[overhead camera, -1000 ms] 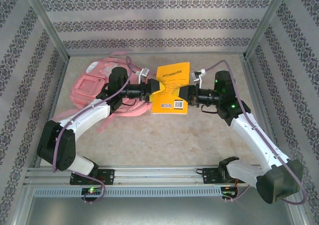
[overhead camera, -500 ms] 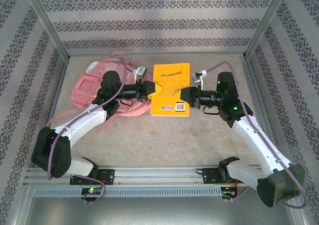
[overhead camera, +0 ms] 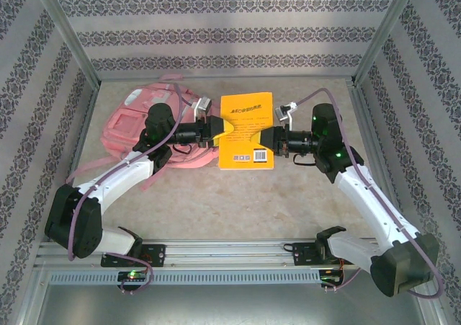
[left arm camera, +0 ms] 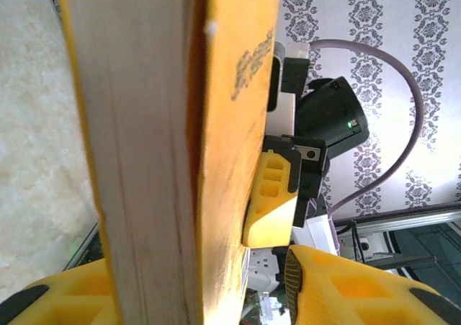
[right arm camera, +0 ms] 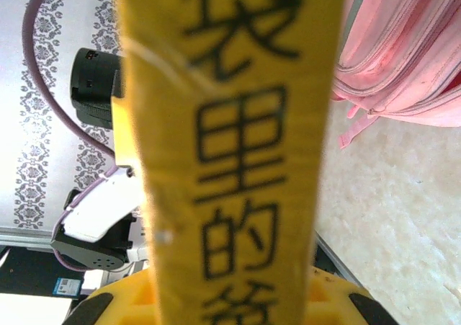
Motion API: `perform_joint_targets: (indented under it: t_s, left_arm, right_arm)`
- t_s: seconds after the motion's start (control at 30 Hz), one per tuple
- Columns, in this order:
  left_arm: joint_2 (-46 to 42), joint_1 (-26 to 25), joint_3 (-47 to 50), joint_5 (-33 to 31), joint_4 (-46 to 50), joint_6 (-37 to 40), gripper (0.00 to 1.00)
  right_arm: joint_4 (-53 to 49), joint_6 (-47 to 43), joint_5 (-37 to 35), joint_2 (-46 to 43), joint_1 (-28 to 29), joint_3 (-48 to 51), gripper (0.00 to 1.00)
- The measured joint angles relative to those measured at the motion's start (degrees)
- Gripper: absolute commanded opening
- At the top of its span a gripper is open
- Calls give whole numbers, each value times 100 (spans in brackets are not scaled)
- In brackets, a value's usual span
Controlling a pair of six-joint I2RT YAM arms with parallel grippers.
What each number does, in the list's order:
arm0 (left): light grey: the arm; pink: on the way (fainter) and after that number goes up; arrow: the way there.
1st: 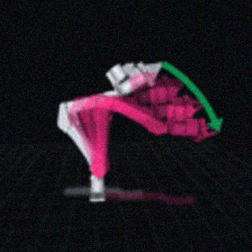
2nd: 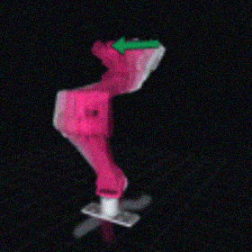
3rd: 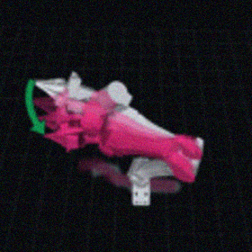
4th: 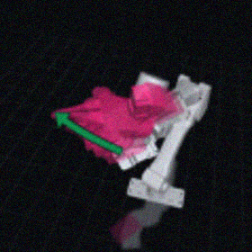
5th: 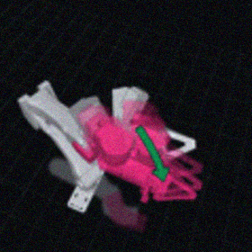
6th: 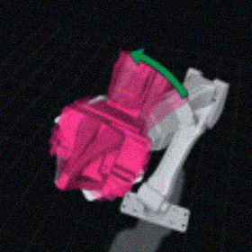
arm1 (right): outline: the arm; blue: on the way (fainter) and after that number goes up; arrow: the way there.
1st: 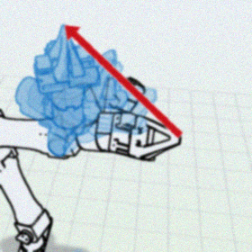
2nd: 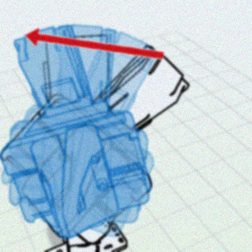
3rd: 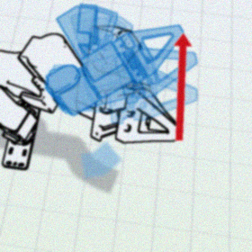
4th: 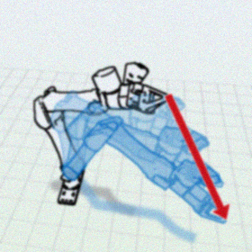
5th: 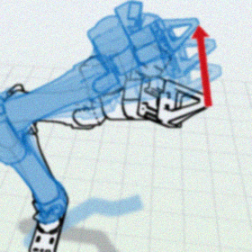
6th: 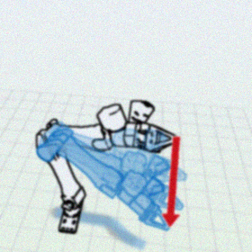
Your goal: Pack books, pencil case, and school supplies into a backpack
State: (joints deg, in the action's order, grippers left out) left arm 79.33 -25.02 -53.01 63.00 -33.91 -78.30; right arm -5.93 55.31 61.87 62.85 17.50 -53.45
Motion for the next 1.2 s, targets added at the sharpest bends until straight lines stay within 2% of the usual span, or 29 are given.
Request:
perform_joint_targets:
  t_s: [0.13, 0.23, 0.33, 0.47, 0.53, 0.67, 0.8, 0.9, 1.03, 1.2]
  left_arm:
    - [15, -4, -2, 24, 15, 15, 34]
    - [72, -4, -2, 46, 129, 116, 20]
    - [85, -2, -33, 39, 354, 323, 1]
    - [68, -4, -186, -70, 706, 669, 0]
    - [42, -22, -299, -258, 935, 831, 0]
    - [28, -26, -382, -807, 931, 813, 0]
    - [48, -42, -411, -1421, 605, 514, 0]
    - [188, -48, -592, -1858, 409, 306, 0]
    - [435, -76, -933, -2374, 140, 44, 0]
    - [498, -153, -1045, -2734, 63, -63, 0]
  right_arm:
    - [20, -17, 83, 153, 42, -4, 0]
    - [17, -68, 131, 256, 76, -31, 0]
    - [-98, -173, 131, 284, 66, -85, 0]
    - [-295, -319, -103, 247, 26, -164, 34]
    - [-391, -321, -522, 118, -11, -168, 48]
    - [-136, -85, -1517, -339, -46, -57, 57]
    - [1027, 793, -2647, -776, 181, 575, 70]
    - [1888, 1390, -3554, -723, 625, 1012, 73]
    - [2861, 1700, -4459, -293, 1217, 1043, 76]
    - [3672, 1847, -5296, 129, 1635, 894, 69]
